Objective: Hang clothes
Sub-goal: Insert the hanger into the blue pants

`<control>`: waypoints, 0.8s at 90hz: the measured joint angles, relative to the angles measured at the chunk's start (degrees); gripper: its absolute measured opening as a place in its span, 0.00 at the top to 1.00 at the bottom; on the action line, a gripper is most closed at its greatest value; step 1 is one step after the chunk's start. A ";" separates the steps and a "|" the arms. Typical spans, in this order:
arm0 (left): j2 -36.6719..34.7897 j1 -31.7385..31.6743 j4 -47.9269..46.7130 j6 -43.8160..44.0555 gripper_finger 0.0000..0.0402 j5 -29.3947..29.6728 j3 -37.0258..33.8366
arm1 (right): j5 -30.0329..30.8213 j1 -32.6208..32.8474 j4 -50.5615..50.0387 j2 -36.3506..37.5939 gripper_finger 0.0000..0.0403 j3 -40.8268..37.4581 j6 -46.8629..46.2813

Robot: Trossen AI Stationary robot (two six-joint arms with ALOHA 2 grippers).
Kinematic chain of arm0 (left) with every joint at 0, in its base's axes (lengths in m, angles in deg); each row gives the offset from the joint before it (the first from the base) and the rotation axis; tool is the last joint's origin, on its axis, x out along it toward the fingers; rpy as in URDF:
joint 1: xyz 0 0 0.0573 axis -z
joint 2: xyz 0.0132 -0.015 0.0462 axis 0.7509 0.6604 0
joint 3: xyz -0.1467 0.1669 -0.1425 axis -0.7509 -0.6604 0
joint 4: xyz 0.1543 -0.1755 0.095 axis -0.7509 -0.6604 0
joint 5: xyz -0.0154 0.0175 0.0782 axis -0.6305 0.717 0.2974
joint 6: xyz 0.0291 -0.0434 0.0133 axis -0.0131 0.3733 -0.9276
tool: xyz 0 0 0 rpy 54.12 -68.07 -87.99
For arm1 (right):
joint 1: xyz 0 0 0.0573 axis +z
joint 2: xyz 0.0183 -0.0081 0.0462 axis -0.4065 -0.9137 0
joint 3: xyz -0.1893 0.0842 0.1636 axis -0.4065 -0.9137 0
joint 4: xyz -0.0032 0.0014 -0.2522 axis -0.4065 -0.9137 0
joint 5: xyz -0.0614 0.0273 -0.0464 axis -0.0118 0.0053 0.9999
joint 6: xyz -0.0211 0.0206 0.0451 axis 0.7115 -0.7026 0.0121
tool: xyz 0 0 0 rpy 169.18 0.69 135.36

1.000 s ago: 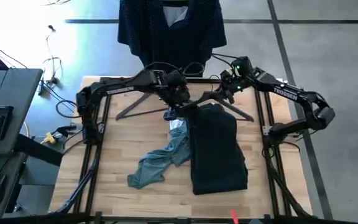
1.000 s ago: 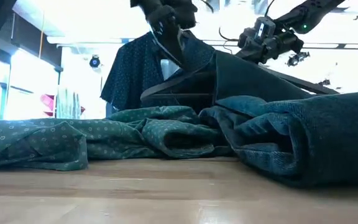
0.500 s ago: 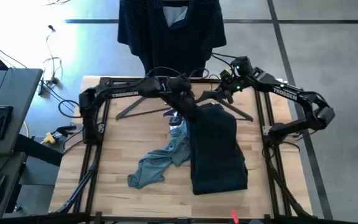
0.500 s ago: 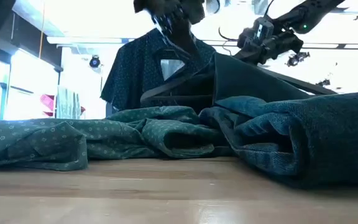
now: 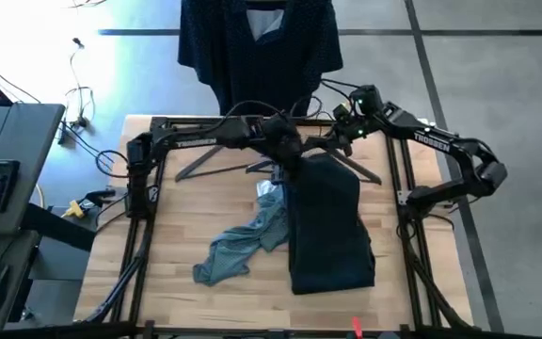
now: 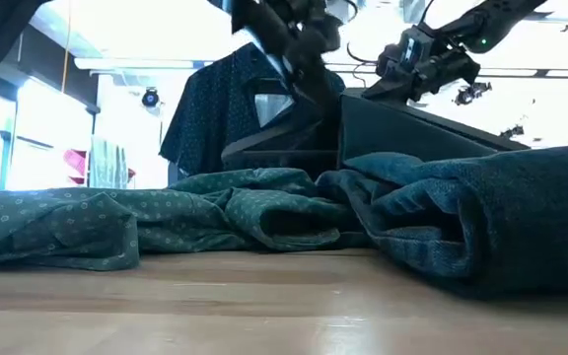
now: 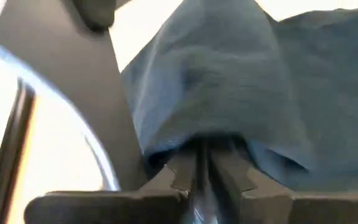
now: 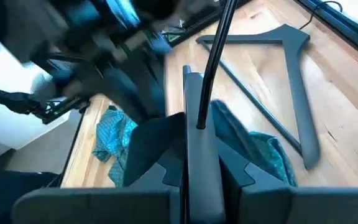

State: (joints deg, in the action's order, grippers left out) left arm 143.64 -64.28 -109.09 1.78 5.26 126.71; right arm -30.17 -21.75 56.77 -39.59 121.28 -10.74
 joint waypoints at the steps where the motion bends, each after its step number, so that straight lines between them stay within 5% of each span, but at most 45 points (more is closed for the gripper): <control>1: -0.23 -0.06 -1.30 0.10 0.95 0.00 0.15 | 0.04 0.00 0.00 0.00 0.94 0.00 0.00; 16: -3.88 -0.98 -16.12 3.96 0.94 2.48 0.35 | 0.38 0.51 -0.07 0.16 0.94 0.00 0.24; 26: -5.20 -2.29 -17.84 2.67 0.95 4.69 -1.92 | 0.56 1.75 -0.07 1.38 0.94 0.00 1.75; 45: -5.47 -7.22 -16.40 -8.43 0.99 21.24 -6.56 | 0.27 3.19 -1.78 3.49 0.94 0.00 2.16; 64: -5.27 -13.59 -7.27 -11.71 1.00 11.45 -13.59 | -1.23 3.24 -4.71 6.52 0.94 0.00 2.20; 72: -5.27 -14.90 -4.65 -8.80 1.00 2.75 -15.25 | 1.01 4.75 -6.94 8.11 0.94 0.00 4.78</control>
State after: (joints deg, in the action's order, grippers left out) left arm 138.36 -79.18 -113.73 -7.02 8.01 111.46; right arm -29.16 -17.01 49.83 -31.48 121.28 -5.96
